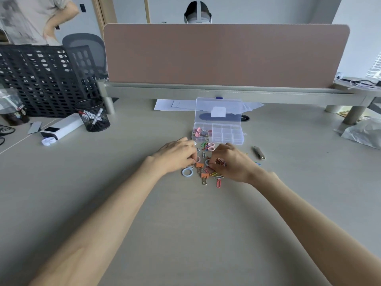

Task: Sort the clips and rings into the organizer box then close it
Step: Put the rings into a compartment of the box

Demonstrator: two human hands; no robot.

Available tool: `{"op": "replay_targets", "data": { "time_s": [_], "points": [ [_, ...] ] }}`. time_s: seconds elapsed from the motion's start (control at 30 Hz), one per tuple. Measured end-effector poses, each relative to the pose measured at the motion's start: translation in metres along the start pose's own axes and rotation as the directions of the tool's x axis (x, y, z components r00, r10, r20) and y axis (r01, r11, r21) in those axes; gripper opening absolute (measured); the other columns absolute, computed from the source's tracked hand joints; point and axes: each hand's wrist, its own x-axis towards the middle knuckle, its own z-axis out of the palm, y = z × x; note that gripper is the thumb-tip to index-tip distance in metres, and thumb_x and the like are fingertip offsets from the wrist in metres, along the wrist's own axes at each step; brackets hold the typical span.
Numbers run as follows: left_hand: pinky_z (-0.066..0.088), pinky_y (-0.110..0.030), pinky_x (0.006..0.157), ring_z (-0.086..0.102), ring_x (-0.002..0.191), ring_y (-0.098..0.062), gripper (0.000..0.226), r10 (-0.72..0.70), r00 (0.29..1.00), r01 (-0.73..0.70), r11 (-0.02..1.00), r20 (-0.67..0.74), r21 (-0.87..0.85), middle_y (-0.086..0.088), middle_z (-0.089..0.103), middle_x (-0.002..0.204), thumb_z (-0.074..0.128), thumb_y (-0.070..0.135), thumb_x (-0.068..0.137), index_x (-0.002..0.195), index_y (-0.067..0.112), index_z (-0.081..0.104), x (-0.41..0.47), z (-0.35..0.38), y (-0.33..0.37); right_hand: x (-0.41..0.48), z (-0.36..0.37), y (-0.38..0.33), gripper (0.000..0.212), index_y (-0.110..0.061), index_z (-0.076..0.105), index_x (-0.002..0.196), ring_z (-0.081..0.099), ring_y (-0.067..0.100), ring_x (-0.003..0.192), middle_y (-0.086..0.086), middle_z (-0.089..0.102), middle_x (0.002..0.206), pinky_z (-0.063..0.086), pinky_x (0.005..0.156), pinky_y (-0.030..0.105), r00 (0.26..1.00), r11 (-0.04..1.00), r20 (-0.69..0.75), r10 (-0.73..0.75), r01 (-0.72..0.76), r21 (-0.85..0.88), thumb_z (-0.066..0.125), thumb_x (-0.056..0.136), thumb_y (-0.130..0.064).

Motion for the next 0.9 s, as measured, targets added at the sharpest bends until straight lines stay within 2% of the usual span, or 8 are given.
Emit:
{"op": "replay_targets", "data": {
  "time_s": [0.1,0.17,0.3,0.4,0.47,0.7,0.8,0.9],
  "points": [
    [0.043,-0.031,0.083,0.043,0.105,-0.011,0.010,-0.024,1.000,0.025,0.998,0.011,-0.063,0.007,0.054,0.108,0.057,0.026,0.090,0.094,0.020,0.065,0.002,0.002,-0.005,0.002,0.002,0.003,0.013,-0.017,0.068,0.087,0.035,0.012,0.089,-0.001,0.055,0.098,0.022,0.067,0.014,0.999,0.999,0.006,-0.039,0.039,-0.008,0.060,0.088,-0.028],
    [0.044,-0.034,0.081,0.043,0.099,-0.010,0.006,-0.053,0.998,0.055,0.990,0.021,-0.127,0.010,0.054,0.101,0.060,0.027,0.089,0.091,0.023,0.064,0.004,0.004,-0.007,0.004,0.003,0.007,0.012,-0.017,0.066,0.091,0.035,0.013,0.091,0.000,0.057,0.101,0.027,0.074,0.020,1.000,1.000,0.003,-0.023,0.023,-0.003,0.059,0.089,-0.026],
    [0.039,-0.031,0.071,0.047,0.088,-0.011,0.003,-0.116,0.992,0.122,0.970,0.039,-0.210,0.013,0.051,0.086,0.065,0.029,0.085,0.083,0.030,0.063,0.009,0.005,-0.012,0.008,0.002,0.012,0.011,-0.016,0.065,0.096,0.049,0.025,0.095,0.004,0.065,0.098,0.044,0.080,0.035,0.999,0.999,-0.038,0.028,-0.027,0.028,0.059,0.089,-0.020],
    [0.038,-0.029,0.061,0.049,0.069,-0.008,0.010,-0.154,0.987,0.158,0.934,0.037,-0.321,0.017,0.052,0.077,0.071,0.026,0.080,0.084,0.026,0.061,0.010,0.001,-0.011,0.013,-0.002,0.016,0.012,-0.016,0.065,0.096,0.050,0.027,0.100,0.004,0.065,0.101,0.045,0.081,0.037,0.993,0.997,-0.087,0.079,-0.078,0.011,0.057,0.090,-0.023],
    [0.041,-0.028,0.058,0.048,0.061,-0.009,0.014,-0.176,0.984,0.172,0.904,0.024,-0.391,0.016,0.060,0.079,0.072,0.023,0.079,0.086,0.024,0.060,0.011,0.001,-0.010,0.020,-0.003,0.018,0.015,-0.017,0.065,0.098,0.049,0.026,0.104,0.004,0.064,0.105,0.045,0.084,0.040,0.987,0.992,-0.102,0.125,-0.127,-0.009,0.055,0.091,-0.026],
    [0.041,-0.019,0.063,0.052,0.064,-0.007,0.004,-0.270,0.962,0.196,0.799,-0.048,-0.568,0.007,0.067,0.080,0.070,0.021,0.083,0.087,0.019,0.068,0.007,0.002,-0.014,0.037,0.006,0.019,0.017,-0.017,0.065,0.100,0.048,0.027,0.108,0.005,0.063,0.112,0.042,0.086,0.039,0.985,0.985,-0.076,0.156,-0.162,-0.067,0.053,0.093,-0.027],
    [0.045,-0.020,0.069,0.061,0.070,-0.007,0.003,-0.206,0.978,0.181,0.781,0.028,-0.598,0.007,0.072,0.079,0.071,0.020,0.082,0.083,0.023,0.071,-0.005,-0.005,-0.019,0.033,0.009,0.019,0.015,-0.017,0.068,0.099,0.050,0.029,0.103,0.005,0.063,0.109,0.045,0.085,0.042,0.983,0.991,-0.132,0.128,-0.131,-0.009,0.056,0.092,-0.024],
    [0.042,-0.010,0.063,0.060,0.067,0.003,0.004,-0.147,0.981,0.191,0.807,0.123,-0.559,0.009,0.073,0.075,0.074,0.020,0.080,0.083,0.022,0.075,-0.016,-0.011,-0.017,0.028,0.009,0.019,0.014,-0.014,0.070,0.095,0.057,0.029,0.095,0.007,0.063,0.106,0.047,0.084,0.038,0.981,0.996,-0.179,0.080,-0.073,0.046,0.058,0.089,-0.012]
  ]
}}
